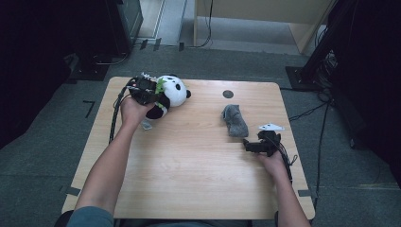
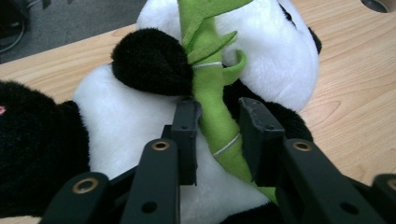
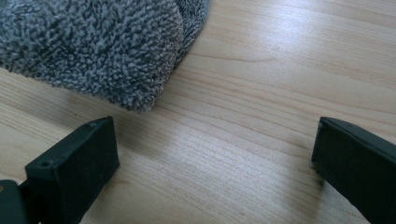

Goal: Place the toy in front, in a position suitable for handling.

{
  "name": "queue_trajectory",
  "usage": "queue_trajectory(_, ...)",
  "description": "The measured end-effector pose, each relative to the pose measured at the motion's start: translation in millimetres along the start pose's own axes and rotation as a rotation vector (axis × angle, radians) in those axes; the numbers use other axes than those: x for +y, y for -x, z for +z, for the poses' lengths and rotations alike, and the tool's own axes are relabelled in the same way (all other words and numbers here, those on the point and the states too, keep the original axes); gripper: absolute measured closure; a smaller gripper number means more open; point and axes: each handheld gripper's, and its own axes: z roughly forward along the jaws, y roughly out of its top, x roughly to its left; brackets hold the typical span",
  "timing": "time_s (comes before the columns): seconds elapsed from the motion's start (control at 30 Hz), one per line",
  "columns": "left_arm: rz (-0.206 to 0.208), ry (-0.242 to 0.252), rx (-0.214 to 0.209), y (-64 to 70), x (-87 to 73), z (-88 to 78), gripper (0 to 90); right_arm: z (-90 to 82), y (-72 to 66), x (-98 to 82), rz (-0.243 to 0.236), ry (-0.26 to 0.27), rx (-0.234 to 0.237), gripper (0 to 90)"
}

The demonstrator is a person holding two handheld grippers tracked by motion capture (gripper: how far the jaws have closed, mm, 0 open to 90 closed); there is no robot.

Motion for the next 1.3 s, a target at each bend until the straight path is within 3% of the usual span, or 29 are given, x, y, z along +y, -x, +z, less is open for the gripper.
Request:
queue_trajectory(0.13, -0.033, 0.034, -0.024, -4.9, -2.7, -4.5, 74.0, 0.0, 0.0, 0.0, 0.000, 0.000, 0.000, 0.3)
queue_trajectory(0.37, 0.029, 0.046, -0.036, -3.6, -4.2, -15.1, 76.0, 0.0, 0.0, 0.0, 0.000, 0.000, 0.001, 0.3)
queue_trajectory(0.5, 0.054, 0.044, -0.063, -3.4, -5.5, -25.8, 76.4, 0.1, 0.1, 0.0, -0.001, 0.001, 0.001, 0.3)
queue_trajectory(0.63, 0.086, 0.076, -0.111, 2.8, -10.3, -45.0, 76.6, 0.0, 0.0, -0.1, -0.001, 0.000, 0.000, 0.3)
queue_trajectory(0.8, 0.121, 0.113, -0.193, 22.9, -23.1, -72.6, 77.8, -0.1, 0.0, 0.0, -0.001, 0.000, 0.000, 0.3)
queue_trajectory(0.87, 0.154, 0.134, -0.231, 35.3, -31.5, -85.3, 77.8, -0.2, -0.3, 0.0, 0.001, -0.001, -0.001, 0.3)
queue_trajectory(1.03, 0.161, 0.147, -0.329, 63.2, -58.0, -106.2, 77.7, 0.0, -0.3, -0.1, 0.001, 0.001, -0.001, 0.3)
queue_trajectory(1.2, 0.162, 0.136, -0.394, 87.4, -86.1, -110.0, 77.6, 0.0, -0.3, -0.1, 0.001, 0.001, -0.001, 0.3)
queue_trajectory(1.3, 0.159, 0.125, -0.416, 93.9, -97.8, -103.7, 77.5, 0.0, -0.4, -0.1, 0.001, 0.001, -0.001, 0.3)
